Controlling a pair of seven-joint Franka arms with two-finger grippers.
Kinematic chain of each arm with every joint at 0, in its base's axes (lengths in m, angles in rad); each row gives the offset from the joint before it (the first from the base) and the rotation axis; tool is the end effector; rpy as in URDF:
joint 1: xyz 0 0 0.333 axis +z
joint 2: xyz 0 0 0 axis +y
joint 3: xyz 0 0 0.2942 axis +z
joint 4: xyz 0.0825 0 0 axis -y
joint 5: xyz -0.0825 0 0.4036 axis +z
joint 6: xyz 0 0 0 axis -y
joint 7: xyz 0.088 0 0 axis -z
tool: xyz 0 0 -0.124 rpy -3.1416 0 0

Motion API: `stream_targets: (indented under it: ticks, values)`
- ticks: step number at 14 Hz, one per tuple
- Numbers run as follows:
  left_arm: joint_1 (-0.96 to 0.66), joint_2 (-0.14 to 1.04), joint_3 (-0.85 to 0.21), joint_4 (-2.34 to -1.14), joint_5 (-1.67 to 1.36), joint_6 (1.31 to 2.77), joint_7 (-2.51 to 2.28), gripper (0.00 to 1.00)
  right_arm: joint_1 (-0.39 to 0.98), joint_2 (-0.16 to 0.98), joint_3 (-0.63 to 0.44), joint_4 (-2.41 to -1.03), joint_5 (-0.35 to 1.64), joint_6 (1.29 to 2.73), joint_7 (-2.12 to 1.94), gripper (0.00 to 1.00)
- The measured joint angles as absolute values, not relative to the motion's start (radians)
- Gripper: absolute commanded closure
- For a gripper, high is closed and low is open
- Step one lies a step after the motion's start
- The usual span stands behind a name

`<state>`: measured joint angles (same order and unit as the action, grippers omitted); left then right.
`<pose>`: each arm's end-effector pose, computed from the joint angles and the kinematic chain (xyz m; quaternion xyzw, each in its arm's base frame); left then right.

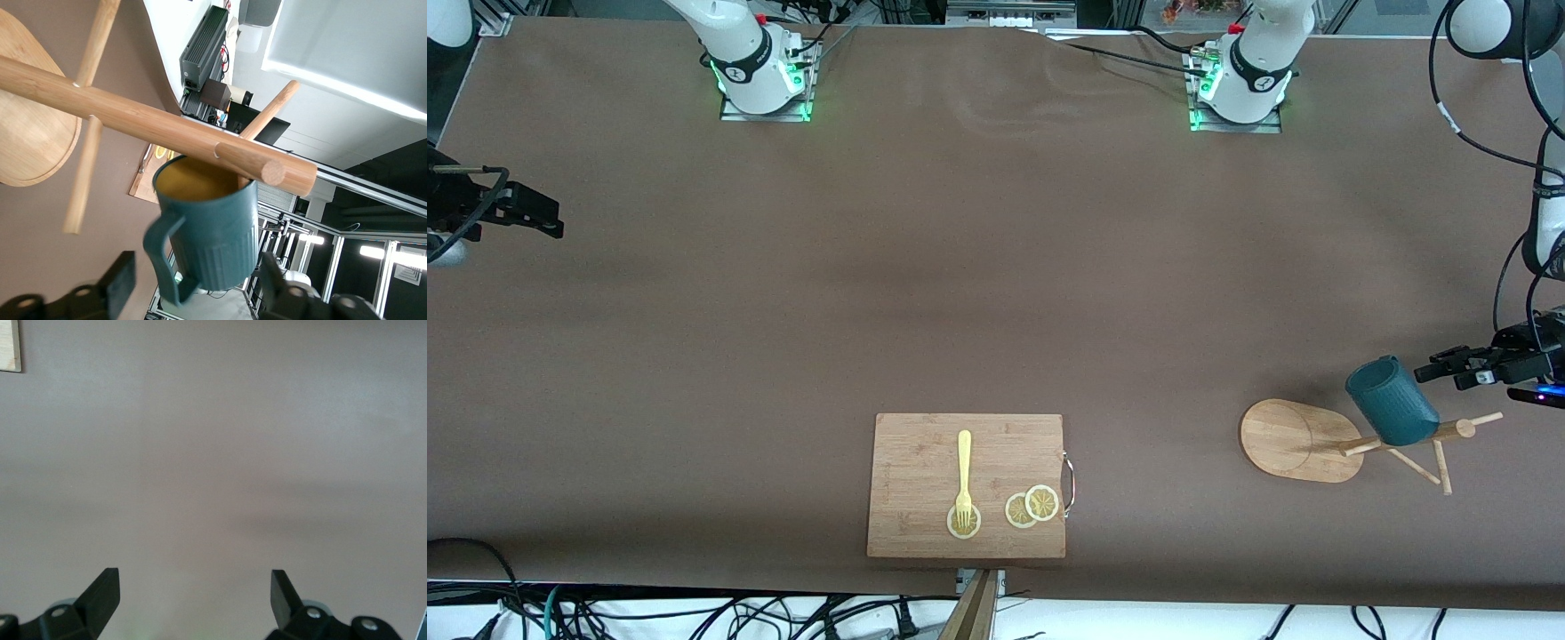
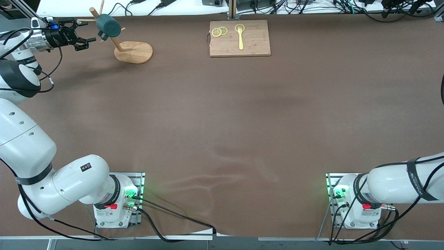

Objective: Pass cup and hang on rack

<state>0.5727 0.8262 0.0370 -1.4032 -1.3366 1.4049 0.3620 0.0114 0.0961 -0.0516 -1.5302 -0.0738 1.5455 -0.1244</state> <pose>0.6311 0.2724 0.2209 0.7040 0.2397 -0.0041 0.6685 0.5948 -0.0320 0.5477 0.9975 0.0426 -0.0434 0.0359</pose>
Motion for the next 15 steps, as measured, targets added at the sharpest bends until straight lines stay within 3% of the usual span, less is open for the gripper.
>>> stream_targets:
  ticks: [7,12,15]
  values:
    - [0.642,0.827,0.042,-1.375,-1.088,1.399,0.559,0.0,0.011,0.096,-0.048,-1.53,-0.074,1.545,-0.125,0.0]
    - [0.661,0.801,0.03,-1.167,-0.774,1.33,0.578,0.0,0.011,0.096,-0.048,-1.53,-0.074,1.545,-0.125,0.0]
    - [0.639,0.698,0.01,-1.093,-0.576,1.319,0.578,0.0,0.011,0.096,-0.048,-1.53,-0.074,1.545,-0.125,0.0]
